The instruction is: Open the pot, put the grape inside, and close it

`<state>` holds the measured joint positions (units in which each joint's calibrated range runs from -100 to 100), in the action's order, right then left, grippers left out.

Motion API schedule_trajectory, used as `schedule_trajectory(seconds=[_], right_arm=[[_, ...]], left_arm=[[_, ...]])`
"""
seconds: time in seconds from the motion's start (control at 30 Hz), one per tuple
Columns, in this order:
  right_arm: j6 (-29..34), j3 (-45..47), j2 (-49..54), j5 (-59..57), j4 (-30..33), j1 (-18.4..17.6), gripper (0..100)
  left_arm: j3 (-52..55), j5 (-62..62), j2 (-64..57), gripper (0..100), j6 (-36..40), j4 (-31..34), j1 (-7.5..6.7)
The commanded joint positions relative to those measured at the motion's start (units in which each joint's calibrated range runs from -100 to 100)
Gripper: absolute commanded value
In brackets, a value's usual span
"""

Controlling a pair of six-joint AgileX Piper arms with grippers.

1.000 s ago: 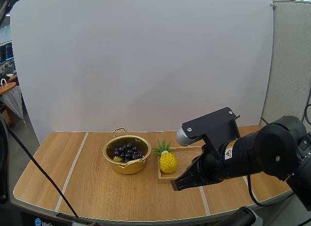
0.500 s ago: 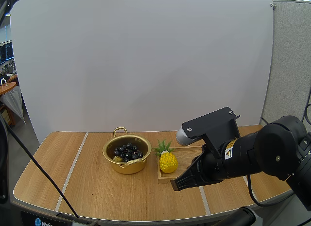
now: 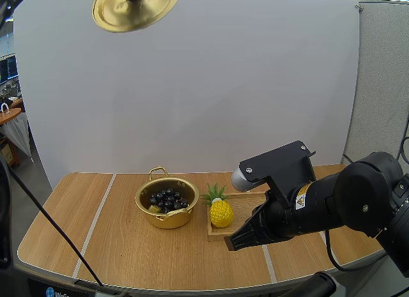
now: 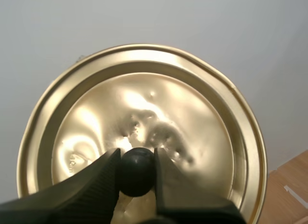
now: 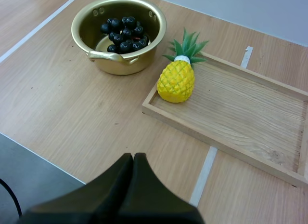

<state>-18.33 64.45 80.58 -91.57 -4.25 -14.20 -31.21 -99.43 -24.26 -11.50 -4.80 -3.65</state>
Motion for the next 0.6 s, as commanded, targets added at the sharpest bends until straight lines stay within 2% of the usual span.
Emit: schedule_trajectory(seconds=[0.0,0.2,0.57], right_arm=[[-0.7,0.1,0.6,0.2,0.3,0.2,0],[-0.7,0.1,0.6,0.2,0.3,0.2,0],[-0.7,0.1,0.6,0.2,0.3,0.2,0]], left_arm=[[-0.1,-0.6,1.3,0,-0.4,-0.5,-0.19],[6.5,-0.6,1.9,0,-2.5,-0.7,-0.19],[32.5,-0.6,1.9,0,-7.8,-2.9,-0.19]])
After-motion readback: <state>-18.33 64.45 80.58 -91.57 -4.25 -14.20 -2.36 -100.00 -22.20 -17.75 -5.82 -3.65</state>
